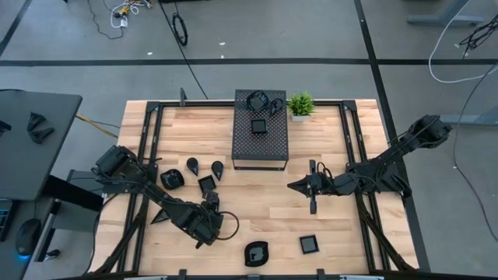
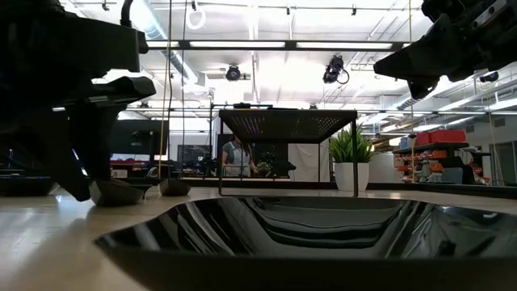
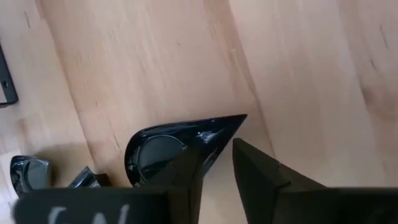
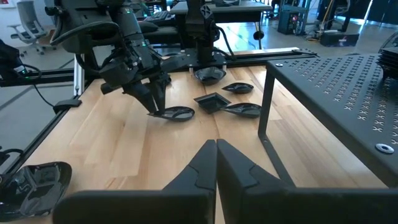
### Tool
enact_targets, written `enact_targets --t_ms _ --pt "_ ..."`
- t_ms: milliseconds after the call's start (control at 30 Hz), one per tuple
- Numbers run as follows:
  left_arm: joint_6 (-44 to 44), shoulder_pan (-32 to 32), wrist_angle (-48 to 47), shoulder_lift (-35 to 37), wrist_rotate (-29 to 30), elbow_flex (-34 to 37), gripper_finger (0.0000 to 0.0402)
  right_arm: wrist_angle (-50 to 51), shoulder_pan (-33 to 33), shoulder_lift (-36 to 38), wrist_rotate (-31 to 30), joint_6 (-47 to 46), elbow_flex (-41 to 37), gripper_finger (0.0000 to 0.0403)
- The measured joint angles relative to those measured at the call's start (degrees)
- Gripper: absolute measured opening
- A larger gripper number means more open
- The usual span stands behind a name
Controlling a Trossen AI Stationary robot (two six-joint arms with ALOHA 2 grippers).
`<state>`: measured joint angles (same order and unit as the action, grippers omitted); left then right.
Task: Pick & Place Mini shaped plates
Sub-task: Stack the black drop-shaped plate on top of the black drop-shaped plate on the shelf
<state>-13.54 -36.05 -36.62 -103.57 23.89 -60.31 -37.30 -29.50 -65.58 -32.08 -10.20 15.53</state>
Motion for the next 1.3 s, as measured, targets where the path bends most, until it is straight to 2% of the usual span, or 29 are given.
enact_targets --t_ms 267,433,567,633,733,867,967,1100,1300 --pt "-0.2 0.0 0.2 0.0 0.6 0.0 0.0012 0.0 0.0 0.0 0.0 0.0 0.0 0.0009" --pt "-0.2 0.0 3.4 0.0 0.6 -0.2 0.0009 0.0 0.0 0.0 0.0 0.0 0.0 0.0009" --pt "0.9 0.0 4.0 0.0 0.8 -3.4 0.0005 -0.4 -0.1 0.0 0.6 1.0 0.0 0.0009" --pt "2.3 0.2 4.1 0.0 1.4 -6.3 0.0005 -2.5 -0.1 0.0 4.2 2.4 0.0 0.0009" --pt "6.1 1.0 5.9 0.0 1.8 -11.1 0.0006 -6.4 -0.1 0.0 13.0 5.3 1.1 0.0009" --pt "12.3 3.2 11.4 0.0 1.5 -16.6 0.0004 -3.0 -0.1 0.0 21.7 8.9 7.0 0.0009" --pt "14.7 5.8 17.7 0.0 -1.6 -18.9 0.0005 7.7 -0.1 0.0 25.6 11.2 14.1 0.0012" --pt "15.7 9.5 25.7 0.0 -8.1 -20.0 0.0003 20.6 -0.5 -1.2 27.7 15.7 22.9 0.0032" --pt "15.8 13.0 33.8 0.0 -16.3 -20.0 0.0005 23.7 -0.6 -7.5 28.4 23.9 26.8 0.0095"
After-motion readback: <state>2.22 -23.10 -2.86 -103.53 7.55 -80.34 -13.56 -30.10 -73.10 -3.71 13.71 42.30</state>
